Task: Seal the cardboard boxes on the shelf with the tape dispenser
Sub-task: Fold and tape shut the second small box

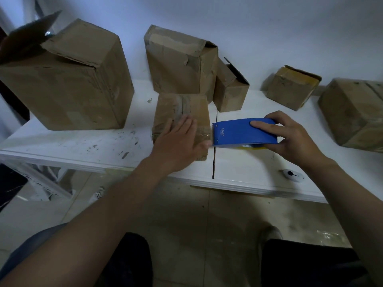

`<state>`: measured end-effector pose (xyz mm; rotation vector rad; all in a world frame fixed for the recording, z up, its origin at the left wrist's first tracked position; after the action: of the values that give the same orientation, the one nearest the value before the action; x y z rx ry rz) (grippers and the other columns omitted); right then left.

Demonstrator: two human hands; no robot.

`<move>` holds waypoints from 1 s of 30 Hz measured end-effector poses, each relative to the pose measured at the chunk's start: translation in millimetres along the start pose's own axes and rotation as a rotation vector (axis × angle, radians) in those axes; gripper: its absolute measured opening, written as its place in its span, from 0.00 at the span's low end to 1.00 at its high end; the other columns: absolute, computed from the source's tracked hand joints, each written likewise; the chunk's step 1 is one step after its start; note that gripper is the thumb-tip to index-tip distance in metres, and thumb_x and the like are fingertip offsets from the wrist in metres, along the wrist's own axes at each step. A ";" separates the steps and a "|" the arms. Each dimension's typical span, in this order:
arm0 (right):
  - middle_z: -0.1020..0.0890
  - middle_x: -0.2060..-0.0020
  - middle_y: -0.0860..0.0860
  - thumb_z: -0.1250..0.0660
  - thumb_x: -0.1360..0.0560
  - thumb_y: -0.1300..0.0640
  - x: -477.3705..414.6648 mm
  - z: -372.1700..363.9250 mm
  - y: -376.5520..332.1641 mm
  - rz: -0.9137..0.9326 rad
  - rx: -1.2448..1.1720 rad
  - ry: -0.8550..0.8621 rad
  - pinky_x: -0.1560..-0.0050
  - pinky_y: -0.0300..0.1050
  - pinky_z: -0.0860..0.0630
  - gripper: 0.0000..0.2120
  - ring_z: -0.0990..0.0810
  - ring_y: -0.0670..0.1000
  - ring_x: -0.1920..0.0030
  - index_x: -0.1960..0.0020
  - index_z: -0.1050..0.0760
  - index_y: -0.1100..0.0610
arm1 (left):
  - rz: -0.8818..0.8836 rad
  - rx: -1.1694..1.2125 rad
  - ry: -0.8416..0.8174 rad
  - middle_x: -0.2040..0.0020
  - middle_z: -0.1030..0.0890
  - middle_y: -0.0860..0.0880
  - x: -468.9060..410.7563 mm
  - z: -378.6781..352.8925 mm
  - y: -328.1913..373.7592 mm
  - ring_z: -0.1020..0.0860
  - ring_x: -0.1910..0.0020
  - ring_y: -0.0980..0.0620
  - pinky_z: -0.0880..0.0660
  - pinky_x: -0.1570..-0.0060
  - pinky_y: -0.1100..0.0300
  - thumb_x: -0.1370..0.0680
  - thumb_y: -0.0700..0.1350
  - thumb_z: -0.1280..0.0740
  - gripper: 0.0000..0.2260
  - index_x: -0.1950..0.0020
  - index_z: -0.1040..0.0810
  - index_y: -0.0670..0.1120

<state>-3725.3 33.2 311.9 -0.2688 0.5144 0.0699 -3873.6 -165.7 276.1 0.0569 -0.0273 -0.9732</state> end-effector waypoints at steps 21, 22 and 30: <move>0.25 0.42 0.57 0.31 0.27 0.51 -2.5 -11.2 -7.2 -0.010 0.005 0.003 0.46 0.45 0.26 0.28 0.24 0.56 0.46 0.28 0.27 0.52 | 0.103 -0.035 0.261 0.17 0.51 0.45 -17.2 18.9 -63.8 0.54 0.19 0.47 0.55 0.22 0.39 0.20 0.66 0.64 0.37 0.18 0.51 0.44; 0.24 0.43 0.56 0.31 0.27 0.51 -3.0 -12.4 -7.5 -0.012 0.001 0.003 0.46 0.44 0.26 0.28 0.25 0.55 0.46 0.28 0.27 0.52 | 0.067 -0.051 0.246 0.18 0.48 0.45 -21.8 17.7 -52.9 0.53 0.19 0.47 0.54 0.22 0.39 0.21 0.68 0.66 0.39 0.18 0.49 0.44; 0.24 0.43 0.55 0.27 0.27 0.56 -1.1 -18.0 -6.6 -0.019 -0.022 -0.002 0.47 0.44 0.25 0.29 0.25 0.54 0.46 0.27 0.27 0.50 | 0.051 -0.074 0.099 0.17 0.50 0.45 -44.6 1.5 -30.9 0.53 0.19 0.47 0.54 0.23 0.38 0.34 0.79 0.63 0.54 0.18 0.51 0.44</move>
<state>-3733.9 22.0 299.0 -0.2947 0.5091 0.0576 -3924.3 -146.2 275.8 0.0361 0.0979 -0.9183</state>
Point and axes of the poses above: each hand's wrist, its own x-axis away from the middle knuckle, its own z-axis out of the back of the hand, y = z × x, the point moved 9 cm from there along -x, towards the middle knuckle
